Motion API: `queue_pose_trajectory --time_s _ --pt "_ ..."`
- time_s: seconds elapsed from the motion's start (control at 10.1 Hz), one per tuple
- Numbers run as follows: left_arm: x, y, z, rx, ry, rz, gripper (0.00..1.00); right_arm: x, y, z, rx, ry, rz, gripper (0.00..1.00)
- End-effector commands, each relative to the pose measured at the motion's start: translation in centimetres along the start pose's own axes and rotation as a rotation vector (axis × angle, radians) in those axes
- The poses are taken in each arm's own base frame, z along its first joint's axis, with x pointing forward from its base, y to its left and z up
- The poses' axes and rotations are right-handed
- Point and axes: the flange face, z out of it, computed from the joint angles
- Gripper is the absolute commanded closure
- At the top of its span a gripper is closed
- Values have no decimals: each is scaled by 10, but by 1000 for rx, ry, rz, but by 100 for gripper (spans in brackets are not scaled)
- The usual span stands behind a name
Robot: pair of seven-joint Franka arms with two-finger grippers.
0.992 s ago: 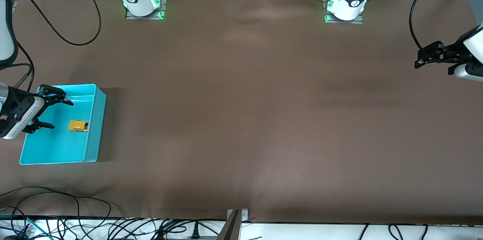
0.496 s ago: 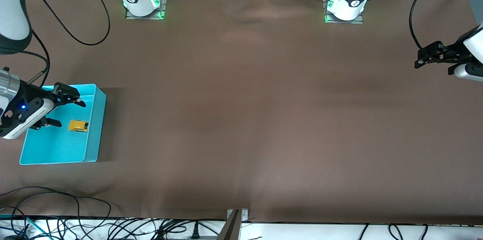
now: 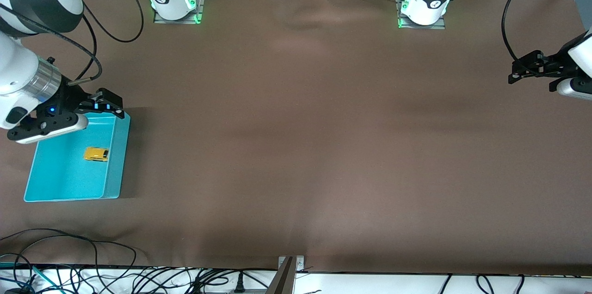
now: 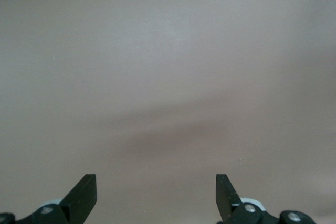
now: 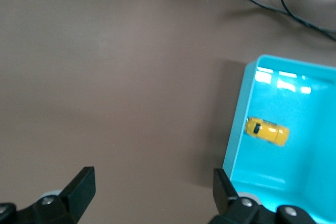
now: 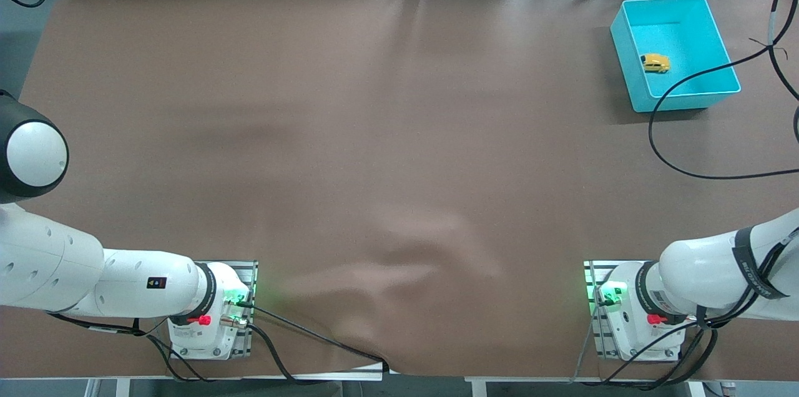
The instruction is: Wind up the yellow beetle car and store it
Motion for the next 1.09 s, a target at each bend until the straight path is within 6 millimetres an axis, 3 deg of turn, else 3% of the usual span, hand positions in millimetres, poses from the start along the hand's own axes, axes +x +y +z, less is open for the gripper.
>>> queue_pose_trajectory --time_s 0.0,0.2,0.69,0.99 --pt "3 -2 -5 24 2 15 0 -34 24 -14 -48 2 134 0" --pt "3 -2 -5 24 2 15 0 -46 32 -18 -58 -8 238 0" --pt "3 -2 -5 24 2 15 0 -60 9 -30 -60 -5 230 0" --pt "3 -2 -5 24 2 15 0 -62 9 -31 -59 -13 231 0"
